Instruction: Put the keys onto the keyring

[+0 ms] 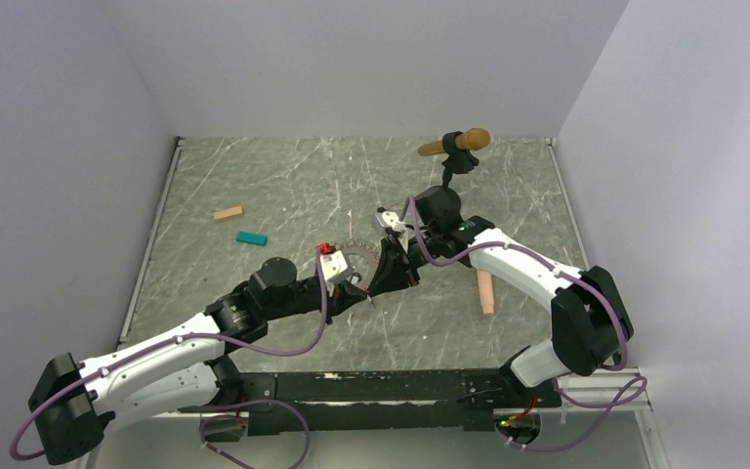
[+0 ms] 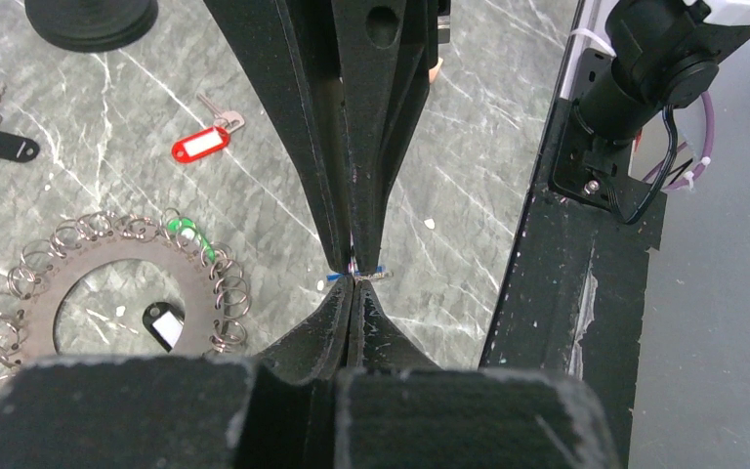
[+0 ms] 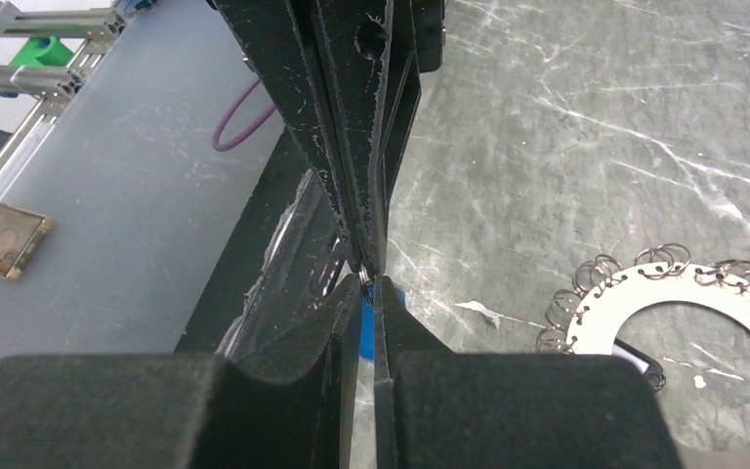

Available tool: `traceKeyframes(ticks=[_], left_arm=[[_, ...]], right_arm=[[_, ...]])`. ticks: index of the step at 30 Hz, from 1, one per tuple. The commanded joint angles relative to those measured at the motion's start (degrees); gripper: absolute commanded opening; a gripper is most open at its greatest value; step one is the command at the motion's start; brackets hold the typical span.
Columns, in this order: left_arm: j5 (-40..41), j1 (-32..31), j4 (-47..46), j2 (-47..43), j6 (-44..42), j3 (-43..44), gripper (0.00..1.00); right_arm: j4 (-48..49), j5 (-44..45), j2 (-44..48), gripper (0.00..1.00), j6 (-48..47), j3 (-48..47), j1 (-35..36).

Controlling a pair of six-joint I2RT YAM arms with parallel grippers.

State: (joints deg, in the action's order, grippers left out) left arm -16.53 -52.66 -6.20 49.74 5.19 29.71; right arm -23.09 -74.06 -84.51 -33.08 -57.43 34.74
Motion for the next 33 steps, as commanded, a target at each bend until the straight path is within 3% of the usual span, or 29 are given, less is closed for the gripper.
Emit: traceKeyframes(ticks=[1, 10, 33], left_arm=[[0.9, -0.2, 4.9, 1.0, 0.1, 4.1, 0.0], [1.5, -0.2, 12.5, 3.5, -1.9, 8.4, 0.0], [0.2, -0.2, 11.5, 4.3, -0.2, 8.5, 0.0]], right_arm=[[-0.6, 0.6, 1.0, 0.14, -2.3, -0.6, 0.3], [-1.7, 1.5, 0.9, 0.15, -3.5, -0.9, 0.8], [-3.7, 2.9, 0.1, 0.17, -6.1, -1.5, 2.9]])
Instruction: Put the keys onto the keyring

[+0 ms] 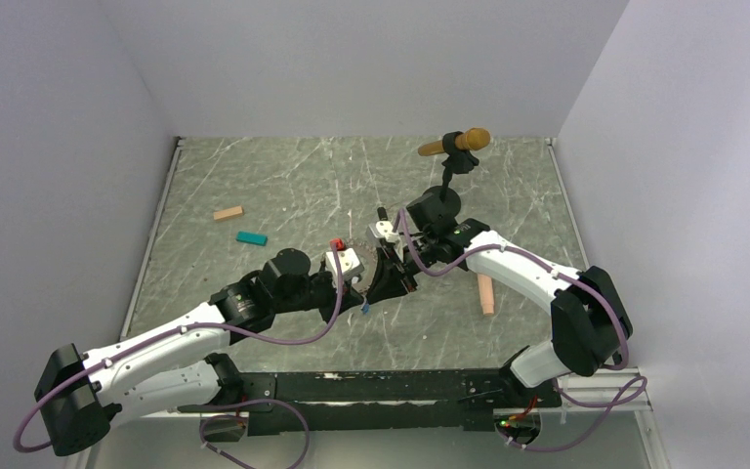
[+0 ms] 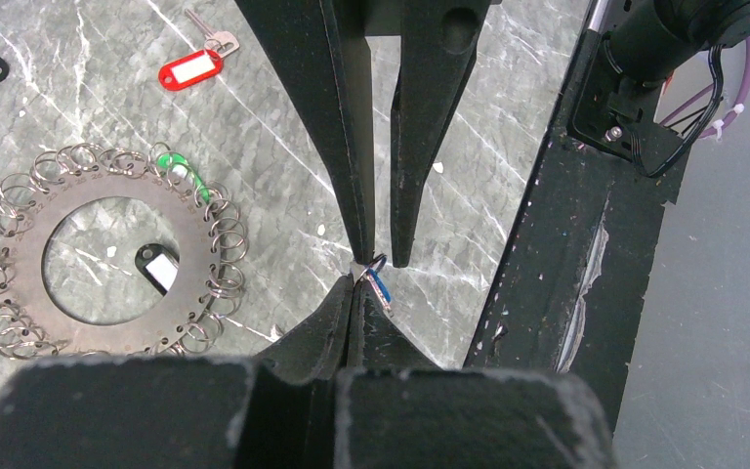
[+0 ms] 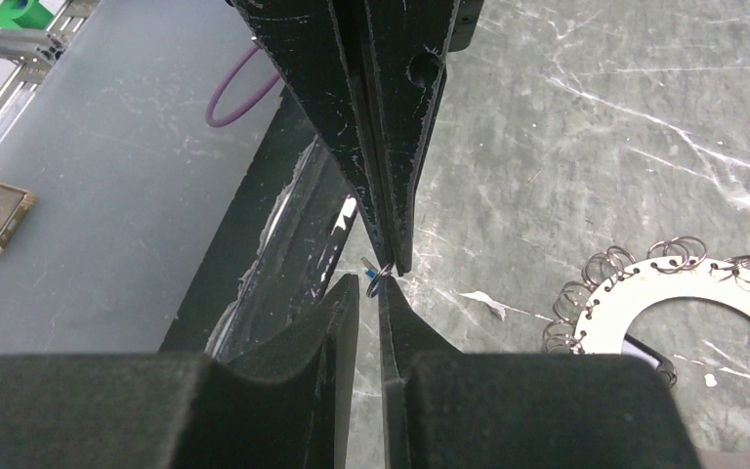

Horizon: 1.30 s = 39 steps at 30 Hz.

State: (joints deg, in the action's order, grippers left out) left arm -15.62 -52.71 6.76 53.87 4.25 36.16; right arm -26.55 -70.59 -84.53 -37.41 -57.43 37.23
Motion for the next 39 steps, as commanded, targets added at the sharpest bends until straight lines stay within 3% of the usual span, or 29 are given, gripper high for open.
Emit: traceKeyframes(ticks=[1, 14, 25, 27, 32, 35, 39], left_arm=[[-0.8, -0.2, -1.5, 0.2, 0.8, 2.1, 0.0], [-1.3, -0.2, -1.6, 0.6, 1.0, 2.3, 0.0], [-1.3, -0.1, -1.3, 0.5, 1.1, 2.4, 0.0], [-1.3, -0.1, -1.4, 0.5, 1.2, 2.4, 0.0], [-0.5, -0.1, -1.6, -1.1, 2.0, 1.8, 0.01], [0.5, 0.5, -1.7, -5.8, 2.3, -0.1, 0.32], [3.9, 1.4, -2.1, -16.9, 1.8, -4.6, 0.52]], right_arm=[[-0.3, -0.5, 0.0, 0.17, -1.7, -1.5, 0.5], [4.9, 2.4, 0.2, 0.17, 3.9, -0.4, 0.6], [3.3, 2.2, -0.5, 0.07, 2.6, -0.9, 0.9], [2.9, 2.2, -0.5, 0.0, 2.0, -1.0, 1.0], [1.5, 1.3, -0.5, 0.0, 0.5, -1.3, 1.1], [0.0, 0.6, -0.3, 0.0, -2.1, -1.4, 1.0], [-4.3, -2.6, 0.5, 0.0, -9.8, -1.5, 0.8]])
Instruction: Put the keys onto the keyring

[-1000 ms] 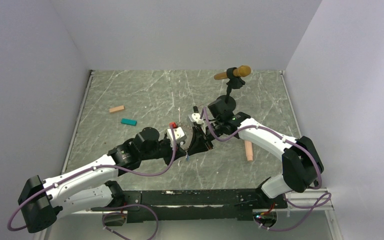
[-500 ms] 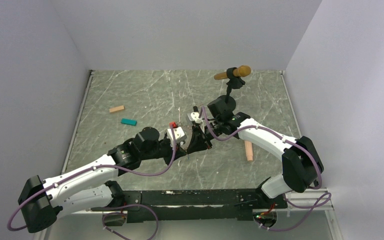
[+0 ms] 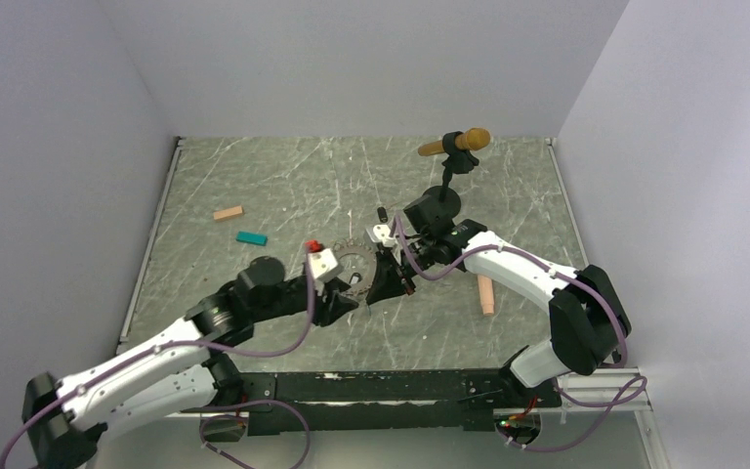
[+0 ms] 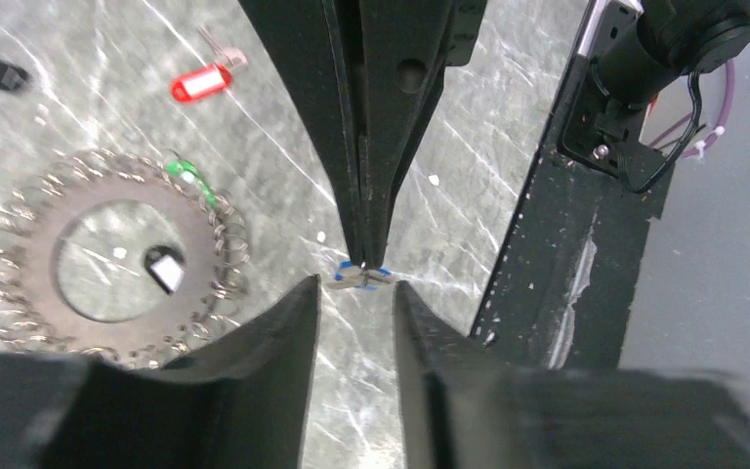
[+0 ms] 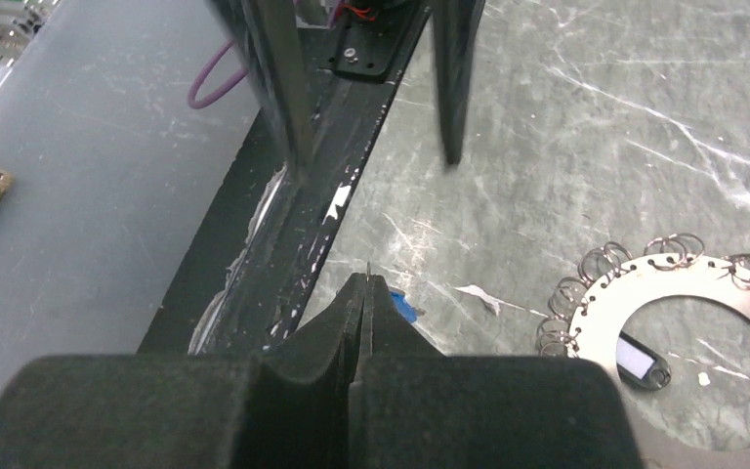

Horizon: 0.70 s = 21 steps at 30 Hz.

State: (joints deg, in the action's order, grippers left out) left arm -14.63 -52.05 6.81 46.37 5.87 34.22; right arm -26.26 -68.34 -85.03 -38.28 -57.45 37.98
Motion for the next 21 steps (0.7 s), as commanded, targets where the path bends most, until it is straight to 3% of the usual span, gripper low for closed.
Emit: traceKeyframes(ticks=[1, 7, 12, 21], left_arm=[[4.6, 0.8, -2.1, -12.8, -0.3, -4.3, 0.54], [11.4, 1.0, -1.9, -29.2, -2.7, -9.6, 0.64], [12.8, 0.9, 0.0, -30.0, -3.5, -9.0, 0.64], [11.3, 1.0, 0.6, -25.9, -4.6, -7.2, 0.64]], right_arm=[[-8.3, -6.8, 1.0, 0.0, -12.8, -1.9, -0.1], [-36.0, -14.8, -1.3, 0.0, -48.7, -5.4, -1.7], [-58.8, -15.5, -5.6, 0.0, -78.5, -8.2, -2.2], [-57.7, -14.4, -0.8, 0.0, -85.3, -4.3, -2.3]])
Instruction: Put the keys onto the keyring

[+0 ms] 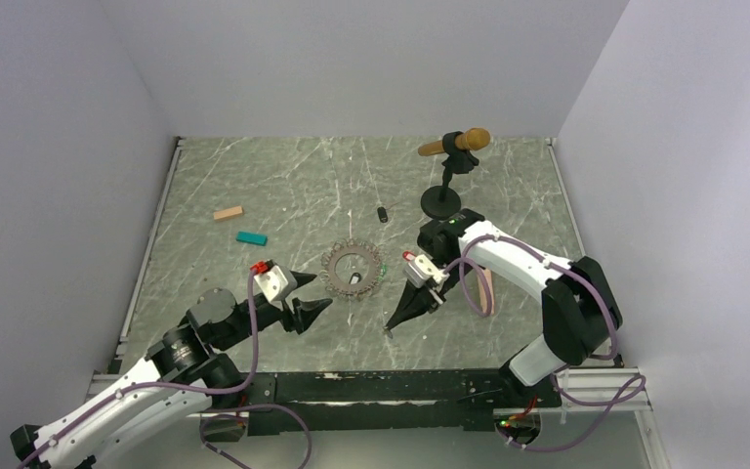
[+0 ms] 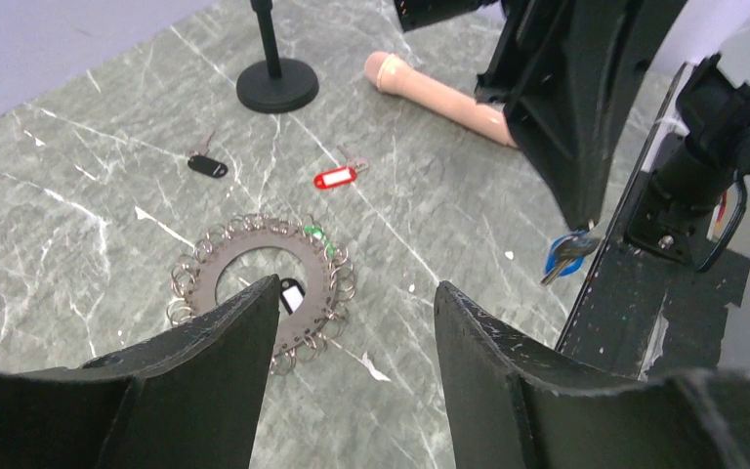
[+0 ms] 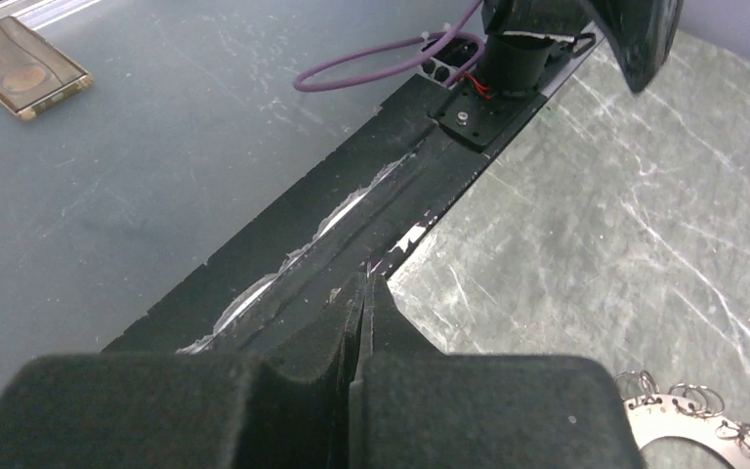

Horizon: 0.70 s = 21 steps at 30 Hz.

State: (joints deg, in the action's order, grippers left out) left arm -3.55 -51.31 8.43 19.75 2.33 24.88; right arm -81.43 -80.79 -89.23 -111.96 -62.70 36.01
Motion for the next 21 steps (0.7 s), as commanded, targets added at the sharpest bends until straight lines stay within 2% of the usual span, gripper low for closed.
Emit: traceKeyframes(ticks=[1, 4, 6, 10, 14, 21], left_arm=[[0.1, 0.2, -1.1, 0.7, -0.9, 2.0, 0.64], [0.1, 0.2, -1.1, 0.8, -0.8, 2.1, 0.63], [0.3, 0.2, -0.9, 0.8, -1.0, 2.2, 0.63], [1.0, 0.2, 1.1, 0.0, -1.2, 3.3, 0.64], [1.6, 0.2, 2.2, -1.8, -1.6, 3.1, 0.65], [1.2, 0.2, 1.9, -0.4, -5.6, 3.5, 0.67]], right_arm=[[-1.7, -1.8, 3.9, 0.0, -11.1, 1.2, -0.4], [1.2, -1.1, 5.0, 0.0, -7.9, 1.7, -0.6], [4.5, -0.5, 5.2, 0.0, -2.6, 1.6, -1.0], [19.2, 2.4, 7.9, 0.0, 21.1, 3.0, -5.0], [27.6, 11.9, 12.6, 0.0, 41.5, 5.8, -9.1], [28.6, 33.1, 23.5, 0.0, 59.1, 9.7, -17.1]])
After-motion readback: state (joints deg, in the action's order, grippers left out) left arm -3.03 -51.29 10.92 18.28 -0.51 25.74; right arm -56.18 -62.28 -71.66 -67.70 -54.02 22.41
